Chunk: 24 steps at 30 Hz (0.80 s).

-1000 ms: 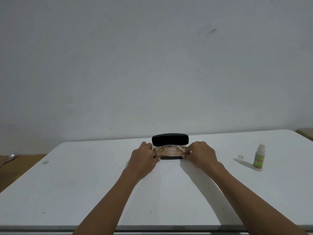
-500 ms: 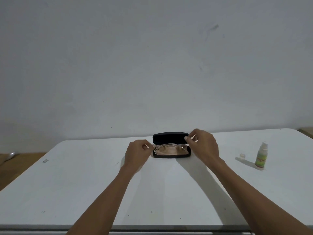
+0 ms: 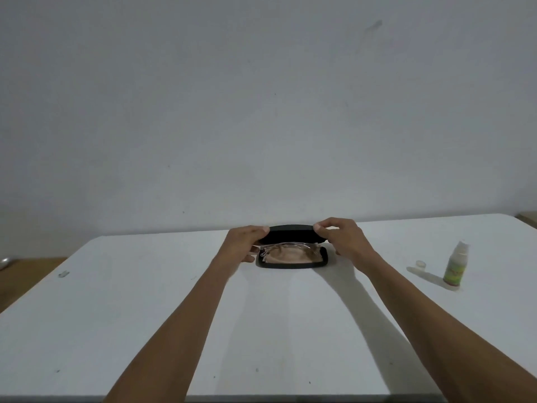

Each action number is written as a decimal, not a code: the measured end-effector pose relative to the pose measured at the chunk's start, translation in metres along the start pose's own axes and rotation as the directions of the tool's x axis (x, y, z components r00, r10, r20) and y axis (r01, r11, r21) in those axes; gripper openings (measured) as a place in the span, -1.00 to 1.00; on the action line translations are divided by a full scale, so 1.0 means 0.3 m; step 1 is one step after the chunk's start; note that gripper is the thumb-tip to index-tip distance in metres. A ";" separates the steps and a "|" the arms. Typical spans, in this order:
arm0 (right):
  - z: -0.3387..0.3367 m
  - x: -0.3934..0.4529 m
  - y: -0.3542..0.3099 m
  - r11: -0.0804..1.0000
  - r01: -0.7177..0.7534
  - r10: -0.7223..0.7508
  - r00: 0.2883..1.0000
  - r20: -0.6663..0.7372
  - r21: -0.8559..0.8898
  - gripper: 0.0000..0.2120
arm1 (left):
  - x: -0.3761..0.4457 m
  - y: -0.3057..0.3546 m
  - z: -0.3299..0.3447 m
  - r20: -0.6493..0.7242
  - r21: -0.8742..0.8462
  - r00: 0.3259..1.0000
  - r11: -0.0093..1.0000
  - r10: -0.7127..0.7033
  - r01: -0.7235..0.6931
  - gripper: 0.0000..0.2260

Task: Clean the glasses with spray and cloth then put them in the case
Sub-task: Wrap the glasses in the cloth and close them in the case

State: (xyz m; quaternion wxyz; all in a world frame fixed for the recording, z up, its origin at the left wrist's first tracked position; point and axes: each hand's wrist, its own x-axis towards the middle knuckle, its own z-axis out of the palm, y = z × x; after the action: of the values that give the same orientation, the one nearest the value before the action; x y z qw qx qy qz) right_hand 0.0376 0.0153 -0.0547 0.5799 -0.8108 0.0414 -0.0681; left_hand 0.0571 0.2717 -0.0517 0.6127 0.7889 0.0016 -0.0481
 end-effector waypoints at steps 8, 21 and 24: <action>-0.020 -0.063 0.040 0.995 0.089 -0.085 0.993 0.085 -0.043 -0.98 | -0.044 -0.043 -0.035 0.130 -0.139 0.991 0.990 0.016 0.002 -0.76; -0.004 -0.127 0.115 0.968 0.203 -0.192 0.978 0.082 -0.150 -0.85 | -0.055 -0.122 -0.023 0.112 -0.135 0.983 0.982 0.145 -0.129 -0.65; 0.001 -0.130 0.100 0.962 0.198 -0.183 0.979 0.092 -0.189 -0.86 | -0.063 -0.132 -0.011 0.058 -0.070 0.983 0.983 0.171 -0.167 -0.65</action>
State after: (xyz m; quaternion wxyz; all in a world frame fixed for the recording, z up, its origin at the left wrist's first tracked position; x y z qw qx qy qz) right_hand -0.0006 0.0116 -0.0857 0.4888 -0.8663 -0.0517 -0.0891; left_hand 0.0360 0.2858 -0.0878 0.6397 0.7638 -0.0835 -0.0210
